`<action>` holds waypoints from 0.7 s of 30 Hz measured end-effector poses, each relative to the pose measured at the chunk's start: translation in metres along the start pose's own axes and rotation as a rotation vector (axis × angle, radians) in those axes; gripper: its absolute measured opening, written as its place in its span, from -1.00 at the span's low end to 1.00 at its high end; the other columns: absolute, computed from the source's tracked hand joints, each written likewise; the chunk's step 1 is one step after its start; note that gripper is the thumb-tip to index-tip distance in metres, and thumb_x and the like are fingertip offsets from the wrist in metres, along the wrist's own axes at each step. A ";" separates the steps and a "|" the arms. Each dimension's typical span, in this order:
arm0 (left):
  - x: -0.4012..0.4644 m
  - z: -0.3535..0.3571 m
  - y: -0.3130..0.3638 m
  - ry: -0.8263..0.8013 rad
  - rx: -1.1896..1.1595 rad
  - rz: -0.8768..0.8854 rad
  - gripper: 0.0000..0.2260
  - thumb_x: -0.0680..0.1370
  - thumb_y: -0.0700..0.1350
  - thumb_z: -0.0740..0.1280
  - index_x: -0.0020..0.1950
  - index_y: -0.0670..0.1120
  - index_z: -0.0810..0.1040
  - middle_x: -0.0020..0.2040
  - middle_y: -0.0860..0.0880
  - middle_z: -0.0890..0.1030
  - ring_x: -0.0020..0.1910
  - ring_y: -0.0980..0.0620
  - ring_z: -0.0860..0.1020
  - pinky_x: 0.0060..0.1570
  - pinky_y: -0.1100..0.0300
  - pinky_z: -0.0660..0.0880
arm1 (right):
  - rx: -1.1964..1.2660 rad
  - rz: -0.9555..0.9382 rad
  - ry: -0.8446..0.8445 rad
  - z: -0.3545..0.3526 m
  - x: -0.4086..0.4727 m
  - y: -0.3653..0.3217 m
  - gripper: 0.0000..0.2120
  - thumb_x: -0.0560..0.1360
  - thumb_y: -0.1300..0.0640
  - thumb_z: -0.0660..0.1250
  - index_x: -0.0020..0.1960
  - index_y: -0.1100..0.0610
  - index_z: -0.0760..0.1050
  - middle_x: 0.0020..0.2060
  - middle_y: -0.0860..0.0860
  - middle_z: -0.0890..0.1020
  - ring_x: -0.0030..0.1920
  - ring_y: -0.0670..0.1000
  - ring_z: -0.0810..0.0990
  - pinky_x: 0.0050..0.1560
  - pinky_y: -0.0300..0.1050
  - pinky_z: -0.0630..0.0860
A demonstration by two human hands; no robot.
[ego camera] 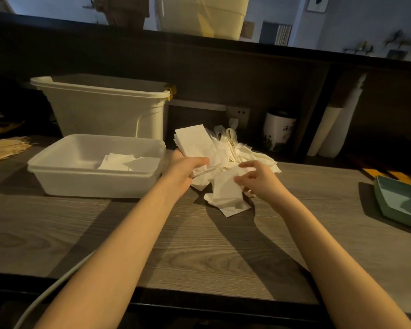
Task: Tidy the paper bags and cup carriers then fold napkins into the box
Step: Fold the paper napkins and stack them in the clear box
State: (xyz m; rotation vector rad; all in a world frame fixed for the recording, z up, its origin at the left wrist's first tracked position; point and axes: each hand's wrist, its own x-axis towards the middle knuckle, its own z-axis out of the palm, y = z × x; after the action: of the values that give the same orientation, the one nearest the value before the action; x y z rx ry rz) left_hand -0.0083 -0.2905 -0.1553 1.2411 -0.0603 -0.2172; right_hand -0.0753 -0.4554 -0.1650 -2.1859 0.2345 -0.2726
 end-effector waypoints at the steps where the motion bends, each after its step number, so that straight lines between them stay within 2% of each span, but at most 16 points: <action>1: 0.000 0.000 0.000 0.003 0.006 0.002 -0.52 0.42 -0.41 0.37 0.30 -0.19 0.36 0.23 -0.15 0.51 0.25 -0.13 0.46 0.26 -0.08 0.42 | 0.042 -0.044 -0.001 -0.002 -0.001 -0.001 -0.62 0.53 0.16 0.32 0.32 0.09 0.36 -0.11 0.04 0.60 -0.19 -0.06 0.57 -0.22 -0.25 0.48; 6: 0.003 -0.001 -0.003 0.030 0.054 0.030 -0.45 0.41 -0.39 0.39 0.36 -0.18 0.33 0.26 -0.13 0.50 0.27 -0.11 0.44 0.28 -0.06 0.41 | 0.017 -0.168 0.052 -0.008 0.001 -0.005 -0.75 0.57 0.22 0.24 0.24 0.13 0.48 -0.14 -0.04 0.51 -0.14 -0.02 0.60 -0.14 -0.19 0.60; 9: 0.004 -0.002 -0.004 0.050 0.112 0.063 -0.43 0.40 -0.37 0.41 0.36 -0.14 0.32 0.26 -0.11 0.49 0.28 -0.10 0.44 0.27 -0.10 0.41 | -0.133 -0.209 0.109 -0.009 0.002 -0.003 -0.83 0.56 0.17 0.26 0.15 0.10 0.49 -0.13 -0.07 0.52 -0.18 -0.08 0.57 -0.21 -0.28 0.54; 14: 0.004 -0.001 -0.004 0.050 0.172 0.094 -0.42 0.41 -0.37 0.40 0.37 -0.13 0.29 0.27 -0.10 0.48 0.28 -0.09 0.43 0.27 -0.07 0.42 | -0.269 -0.310 0.191 -0.011 0.002 -0.004 -0.90 0.55 0.08 0.27 0.00 0.09 0.50 -0.08 -0.09 0.47 -0.06 -0.09 0.48 -0.12 -0.32 0.41; 17: 0.003 0.001 -0.004 0.056 0.180 0.076 -0.46 0.42 -0.37 0.40 0.34 -0.14 0.31 0.27 -0.11 0.47 0.30 -0.10 0.41 0.22 0.00 0.44 | -0.030 -0.330 0.223 -0.014 -0.001 -0.009 -0.92 0.55 0.10 0.28 -0.11 0.06 0.46 -0.01 -0.06 0.46 0.01 -0.08 0.47 0.01 -0.22 0.44; 19: 0.002 0.003 -0.004 0.053 0.202 0.043 -0.52 0.43 -0.34 0.40 0.29 -0.14 0.34 0.26 -0.11 0.47 0.29 -0.11 0.41 0.18 0.02 0.47 | 0.281 -0.333 0.216 -0.017 -0.005 -0.015 -0.85 0.56 0.18 0.25 -0.19 0.07 0.45 -0.13 -0.07 0.50 -0.09 -0.17 0.51 -0.06 -0.32 0.46; 21: 0.000 0.006 -0.004 0.033 0.223 0.009 -0.57 0.43 -0.31 0.42 0.24 -0.12 0.37 0.23 -0.11 0.48 0.27 -0.13 0.42 0.20 -0.04 0.47 | 0.467 -0.323 0.250 -0.019 -0.007 -0.018 -0.81 0.55 0.25 0.23 -0.23 0.11 0.43 -0.25 -0.07 0.49 -0.26 -0.28 0.48 -0.17 -0.44 0.43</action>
State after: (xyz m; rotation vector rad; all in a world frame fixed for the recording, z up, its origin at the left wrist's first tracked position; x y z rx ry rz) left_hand -0.0100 -0.2969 -0.1571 1.4658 -0.0629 -0.1859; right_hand -0.0864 -0.4576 -0.1405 -1.7155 -0.0479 -0.7098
